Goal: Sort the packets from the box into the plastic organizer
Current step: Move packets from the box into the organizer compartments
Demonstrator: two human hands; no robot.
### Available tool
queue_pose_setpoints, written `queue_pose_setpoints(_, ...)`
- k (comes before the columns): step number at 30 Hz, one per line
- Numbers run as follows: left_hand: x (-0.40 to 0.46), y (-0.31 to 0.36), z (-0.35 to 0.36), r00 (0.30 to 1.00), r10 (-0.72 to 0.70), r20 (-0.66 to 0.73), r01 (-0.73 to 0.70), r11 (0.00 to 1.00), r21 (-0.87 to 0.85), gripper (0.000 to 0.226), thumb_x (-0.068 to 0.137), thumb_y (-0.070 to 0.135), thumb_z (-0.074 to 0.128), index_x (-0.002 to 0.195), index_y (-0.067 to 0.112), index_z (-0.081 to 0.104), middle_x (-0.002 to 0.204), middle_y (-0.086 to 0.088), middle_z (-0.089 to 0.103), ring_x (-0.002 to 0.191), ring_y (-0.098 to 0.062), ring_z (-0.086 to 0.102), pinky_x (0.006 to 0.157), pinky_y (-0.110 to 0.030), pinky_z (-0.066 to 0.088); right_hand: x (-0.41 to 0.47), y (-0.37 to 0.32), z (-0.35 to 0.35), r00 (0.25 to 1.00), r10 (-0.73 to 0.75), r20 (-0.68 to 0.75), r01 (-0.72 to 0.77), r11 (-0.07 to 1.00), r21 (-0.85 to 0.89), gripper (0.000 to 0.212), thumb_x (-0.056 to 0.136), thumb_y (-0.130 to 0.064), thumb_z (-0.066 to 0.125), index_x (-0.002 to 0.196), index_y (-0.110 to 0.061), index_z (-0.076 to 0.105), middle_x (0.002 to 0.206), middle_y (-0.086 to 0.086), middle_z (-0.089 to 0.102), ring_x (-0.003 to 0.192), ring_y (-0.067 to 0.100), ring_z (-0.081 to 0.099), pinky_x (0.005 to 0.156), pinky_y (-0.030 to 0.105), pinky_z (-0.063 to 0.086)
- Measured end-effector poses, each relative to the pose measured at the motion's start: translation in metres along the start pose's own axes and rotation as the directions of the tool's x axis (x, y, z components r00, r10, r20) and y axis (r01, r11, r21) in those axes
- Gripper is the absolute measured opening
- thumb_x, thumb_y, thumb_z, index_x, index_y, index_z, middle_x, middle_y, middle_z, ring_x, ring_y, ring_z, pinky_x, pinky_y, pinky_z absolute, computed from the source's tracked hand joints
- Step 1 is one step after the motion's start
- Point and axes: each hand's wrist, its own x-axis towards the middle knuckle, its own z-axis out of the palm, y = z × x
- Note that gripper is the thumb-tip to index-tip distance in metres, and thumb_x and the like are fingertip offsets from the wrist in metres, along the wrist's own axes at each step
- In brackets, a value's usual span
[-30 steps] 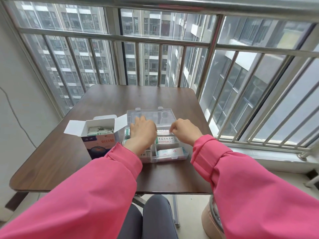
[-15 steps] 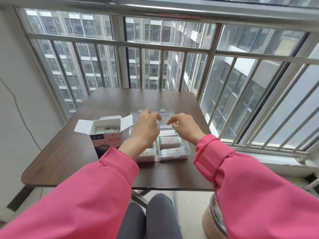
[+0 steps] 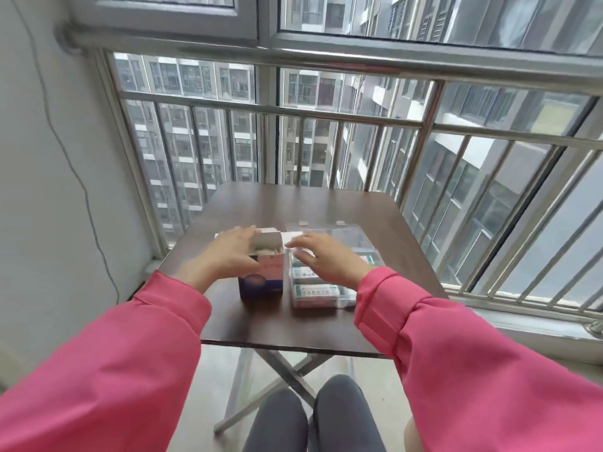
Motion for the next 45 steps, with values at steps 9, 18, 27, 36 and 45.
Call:
queue_pose_setpoints(9, -0.031, -0.014, 0.013, 0.941, 0.219, -0.259, -0.230, 0.973, -0.016, 0.072, 0.068, 0.024, 0.079, 0.132, 0.018, 0.046, 0.128, 0.001, 0.053, 0.113, -0.022, 0.044, 0.095, -0.029, 0.037, 0.001, -0.031, 0.012, 0.976, -0.056, -0.211, 0.035, 0.994, -0.104, 0.013, 0.085, -0.024, 0.065, 0.092, -0.018, 0.073, 0.093, 0.003, 0.070, 0.087, 0.025, 0.062, 0.077, 0.036, 0.047)
queue_pose_setpoints(18, -0.048, -0.017, 0.024, 0.914, 0.203, -0.350, -0.276, 0.946, -0.171, 0.074, 0.062, 0.022, 0.083, 0.126, 0.014, 0.047, 0.122, 0.001, 0.058, 0.113, -0.021, 0.044, 0.087, -0.027, 0.038, 0.005, -0.062, 0.029, 0.991, -0.073, -0.117, 0.026, 0.933, -0.358, 0.020, 0.088, -0.030, 0.058, 0.104, -0.023, 0.070, 0.072, 0.000, 0.050, 0.100, 0.026, 0.054, 0.074, 0.032, 0.039)
queue_pose_setpoints(27, -0.048, -0.019, 0.029, 0.909, 0.225, -0.351, -0.297, 0.940, -0.169, 0.073, 0.059, 0.011, 0.082, 0.124, 0.013, 0.048, 0.120, -0.002, 0.060, 0.112, -0.021, 0.044, 0.090, -0.026, 0.039, 0.016, -0.059, 0.042, 0.993, 0.006, -0.118, -0.057, 0.900, -0.432, 0.026, 0.092, -0.019, 0.048, 0.112, -0.019, 0.063, 0.103, 0.011, 0.063, 0.097, 0.033, 0.061, 0.071, 0.034, 0.044)
queue_pose_setpoints(36, -0.041, -0.019, 0.027, 0.926, 0.198, -0.321, -0.266, 0.947, -0.182, 0.074, 0.066, 0.014, 0.078, 0.130, 0.012, 0.043, 0.125, -0.003, 0.056, 0.118, -0.022, 0.041, 0.095, -0.028, 0.037, 0.007, -0.056, 0.027, 0.965, -0.046, -0.259, -0.046, 0.940, -0.339, 0.020, 0.096, -0.017, 0.044, 0.109, -0.013, 0.059, 0.102, 0.009, 0.064, 0.098, 0.030, 0.058, 0.069, 0.035, 0.041)
queue_pose_setpoints(45, -0.016, -0.020, 0.018, 0.975, 0.159, -0.156, -0.166, 0.985, -0.038, 0.087, 0.077, 0.024, 0.071, 0.147, 0.012, 0.021, 0.152, -0.006, 0.030, 0.142, -0.018, 0.021, 0.114, -0.029, 0.017, 0.012, -0.038, 0.002, 0.916, 0.082, -0.392, -0.126, 0.988, -0.087, 0.016, 0.093, -0.023, 0.054, 0.103, -0.015, 0.063, 0.104, 0.004, 0.068, 0.095, 0.027, 0.062, 0.068, 0.032, 0.045)
